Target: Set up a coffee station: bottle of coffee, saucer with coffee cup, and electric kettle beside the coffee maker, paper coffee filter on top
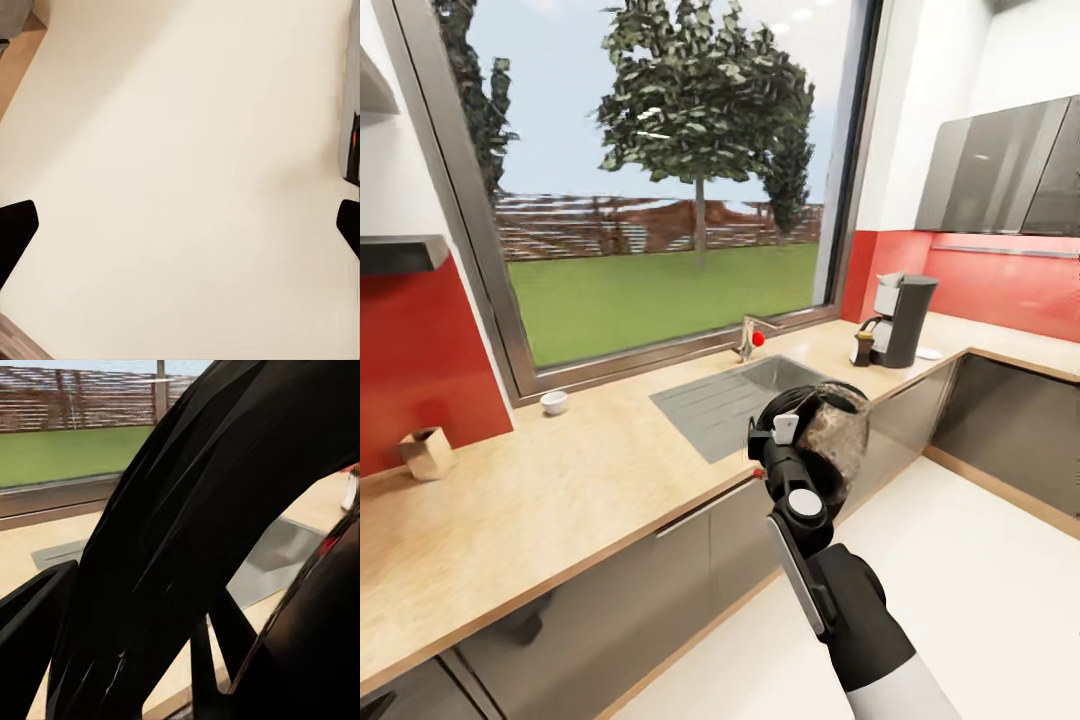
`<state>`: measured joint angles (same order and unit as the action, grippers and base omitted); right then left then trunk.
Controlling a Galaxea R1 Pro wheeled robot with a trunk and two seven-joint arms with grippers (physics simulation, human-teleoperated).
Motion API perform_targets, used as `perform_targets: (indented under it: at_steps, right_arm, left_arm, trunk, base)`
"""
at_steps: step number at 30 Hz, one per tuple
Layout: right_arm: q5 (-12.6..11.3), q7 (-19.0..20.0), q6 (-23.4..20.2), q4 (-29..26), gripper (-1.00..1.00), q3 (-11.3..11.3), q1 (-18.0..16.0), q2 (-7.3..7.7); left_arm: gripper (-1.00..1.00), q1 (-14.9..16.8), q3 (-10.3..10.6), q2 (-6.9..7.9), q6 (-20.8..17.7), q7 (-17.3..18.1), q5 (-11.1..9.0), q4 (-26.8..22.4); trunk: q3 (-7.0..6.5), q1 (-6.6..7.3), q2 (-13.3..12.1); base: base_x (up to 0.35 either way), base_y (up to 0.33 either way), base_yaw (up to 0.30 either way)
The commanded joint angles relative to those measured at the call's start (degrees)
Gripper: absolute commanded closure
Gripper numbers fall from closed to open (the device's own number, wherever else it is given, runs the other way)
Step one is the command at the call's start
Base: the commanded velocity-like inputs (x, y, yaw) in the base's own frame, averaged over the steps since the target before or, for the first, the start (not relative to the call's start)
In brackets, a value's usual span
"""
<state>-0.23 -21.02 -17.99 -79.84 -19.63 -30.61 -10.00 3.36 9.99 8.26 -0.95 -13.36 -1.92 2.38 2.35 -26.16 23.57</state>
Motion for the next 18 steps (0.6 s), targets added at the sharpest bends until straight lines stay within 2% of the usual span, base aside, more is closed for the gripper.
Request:
perform_targets:
  at_steps: [1, 18]
  right_arm:
    - [0.13, -0.34, -0.38, -0.06, 1.00, -0.10, -0.07, 0.00]
    - [0.10, -0.34, -0.33, -0.05, 1.00, -0.05, -0.07, 0.00]
  left_arm:
    - [-1.00, 0.07, 0.47, 0.00, -0.10, -0.16, -0.19, 0.08]
    - [-1.00, 0.07, 0.38, 0.18, -0.01, -0.15, -0.36, 0.08]
  trunk:
    - [0.12, -0.05, 0.13]
    - [0.13, -0.05, 0.13]
  base:
    - [0.207, -0.240, -0.016]
    - [0.216, -0.239, -0.009]
